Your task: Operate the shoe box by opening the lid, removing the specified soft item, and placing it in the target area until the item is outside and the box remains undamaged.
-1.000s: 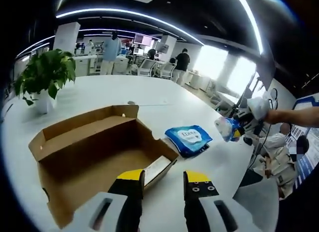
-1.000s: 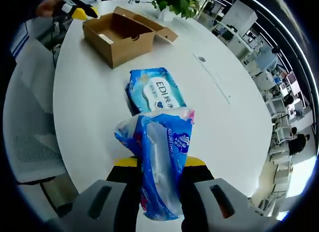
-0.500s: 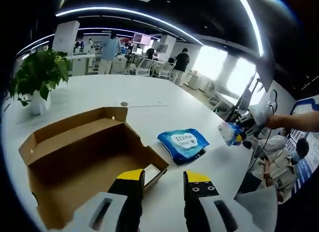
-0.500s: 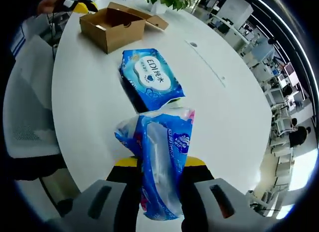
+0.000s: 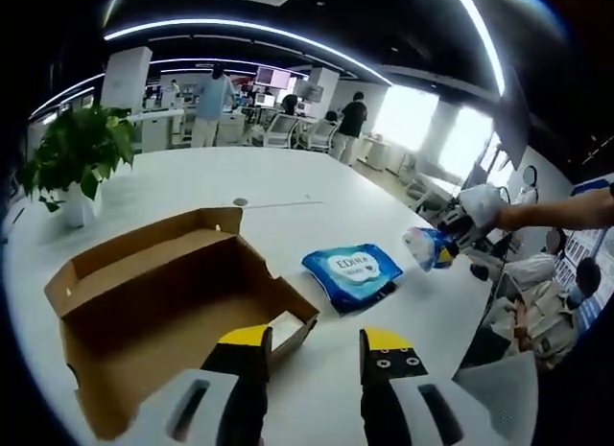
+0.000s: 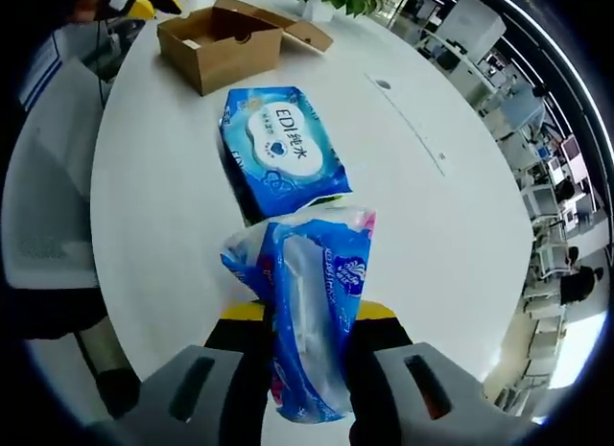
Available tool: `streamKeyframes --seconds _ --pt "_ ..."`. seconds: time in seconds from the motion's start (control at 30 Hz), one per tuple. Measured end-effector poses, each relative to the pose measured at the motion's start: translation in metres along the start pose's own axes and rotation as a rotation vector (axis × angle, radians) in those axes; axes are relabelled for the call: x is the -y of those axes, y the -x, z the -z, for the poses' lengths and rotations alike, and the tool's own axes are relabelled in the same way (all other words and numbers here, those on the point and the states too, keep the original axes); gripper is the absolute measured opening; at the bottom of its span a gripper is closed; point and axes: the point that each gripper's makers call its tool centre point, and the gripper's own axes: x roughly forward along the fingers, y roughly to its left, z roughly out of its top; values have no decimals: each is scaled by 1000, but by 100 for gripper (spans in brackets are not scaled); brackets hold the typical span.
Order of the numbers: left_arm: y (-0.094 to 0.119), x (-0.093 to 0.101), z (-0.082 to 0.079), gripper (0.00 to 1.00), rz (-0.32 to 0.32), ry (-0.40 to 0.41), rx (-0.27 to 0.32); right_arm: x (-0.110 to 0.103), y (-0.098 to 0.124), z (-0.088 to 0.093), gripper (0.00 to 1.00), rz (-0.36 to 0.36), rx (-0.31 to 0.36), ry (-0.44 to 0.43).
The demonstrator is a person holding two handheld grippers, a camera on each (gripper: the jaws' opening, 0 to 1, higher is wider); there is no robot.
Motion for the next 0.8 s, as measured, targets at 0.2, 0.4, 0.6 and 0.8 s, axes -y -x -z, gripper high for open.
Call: streamKeyframes --seconds 0.2,0.4,0.6,0.8 --pt "16 -9 8 39 -38 20 -2 7 -14 5 26 -29 -32 52" --pt "30 -18 14 38 -83 42 -6 10 -21 5 27 -46 -50 87" --pt "37 -21 19 38 -114 66 -5 7 -29 1 27 -70 -65 100" --pt "42 -22 22 38 -135 85 -4 9 -45 1 28 -97 -75 117"
